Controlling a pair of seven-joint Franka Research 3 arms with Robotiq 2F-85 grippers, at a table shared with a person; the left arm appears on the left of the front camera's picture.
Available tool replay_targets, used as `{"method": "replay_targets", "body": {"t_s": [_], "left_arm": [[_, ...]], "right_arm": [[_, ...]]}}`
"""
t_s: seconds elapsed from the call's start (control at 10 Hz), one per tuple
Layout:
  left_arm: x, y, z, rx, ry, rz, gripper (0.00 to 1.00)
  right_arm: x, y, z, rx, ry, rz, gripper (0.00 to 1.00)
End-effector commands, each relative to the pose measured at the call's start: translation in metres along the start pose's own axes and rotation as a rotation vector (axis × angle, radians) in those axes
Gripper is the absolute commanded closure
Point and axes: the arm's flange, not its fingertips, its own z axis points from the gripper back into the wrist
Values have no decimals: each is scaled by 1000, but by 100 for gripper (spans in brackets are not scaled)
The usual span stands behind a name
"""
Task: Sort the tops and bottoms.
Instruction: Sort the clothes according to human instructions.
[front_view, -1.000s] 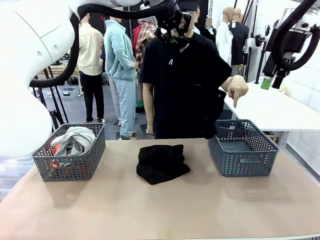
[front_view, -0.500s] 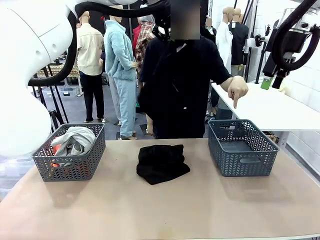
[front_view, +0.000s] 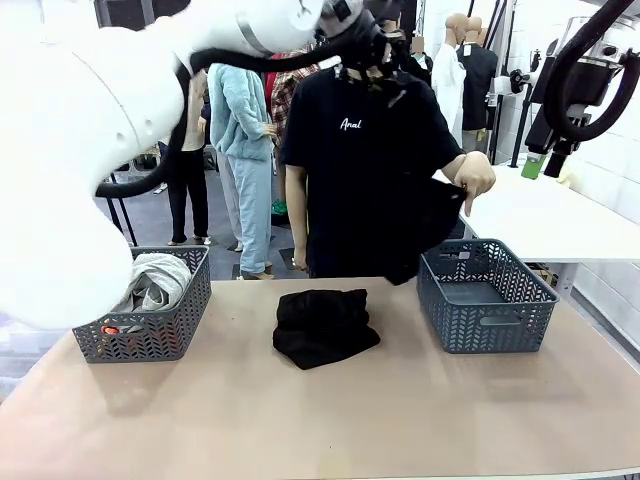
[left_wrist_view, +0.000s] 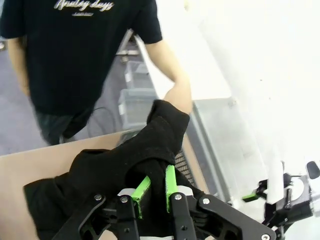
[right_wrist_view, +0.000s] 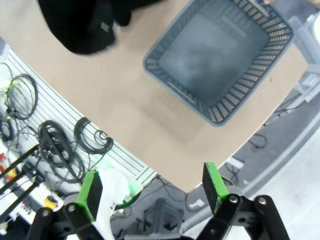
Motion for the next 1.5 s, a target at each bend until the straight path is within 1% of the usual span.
{"method": "replay_targets", "body": {"t_s": [0.0, 0.2, 0.3, 0.5, 0.7, 0.8, 0.9, 1.0, 1.1, 1.3, 1.4], "left_arm": [[56, -44, -21, -159, -67, -15, 100], [75, -67, -36, -264, -127, -5, 100], [86, -85, -37, -320, -155, -25, 100], [97, -111, -39, -404, -173, -79, 100], [101, -123, -52, -461, -164, -71, 100], [99, -122, -62, -457, -165, -62, 100], [94, -114, -77, -459, -147, -13, 100], [86, -108, -94, -489, -140, 68, 100], [71, -105, -111, -517, -127, 119, 100], [41, -103, -137, -535, -85, 196, 100], [26, -107, -146, -549, -44, 190, 100]], "right_arm": [[-2, 1, 0, 0, 9, -5, 0], [-2, 1, 0, 0, 9, -5, 0], [-2, 1, 0, 0, 9, -5, 0], [-2, 1, 0, 0, 9, -5, 0], [-2, 1, 0, 0, 9, -5, 0], [-2, 1, 0, 0, 9, -5, 0], [-2, 1, 0, 0, 9, -5, 0], [-2, 1, 0, 0, 9, -5, 0], [-2, 1, 0, 0, 9, -5, 0], [-2, 1, 0, 0, 9, -5, 0], [-2, 1, 0, 0, 9, -5, 0]]}}
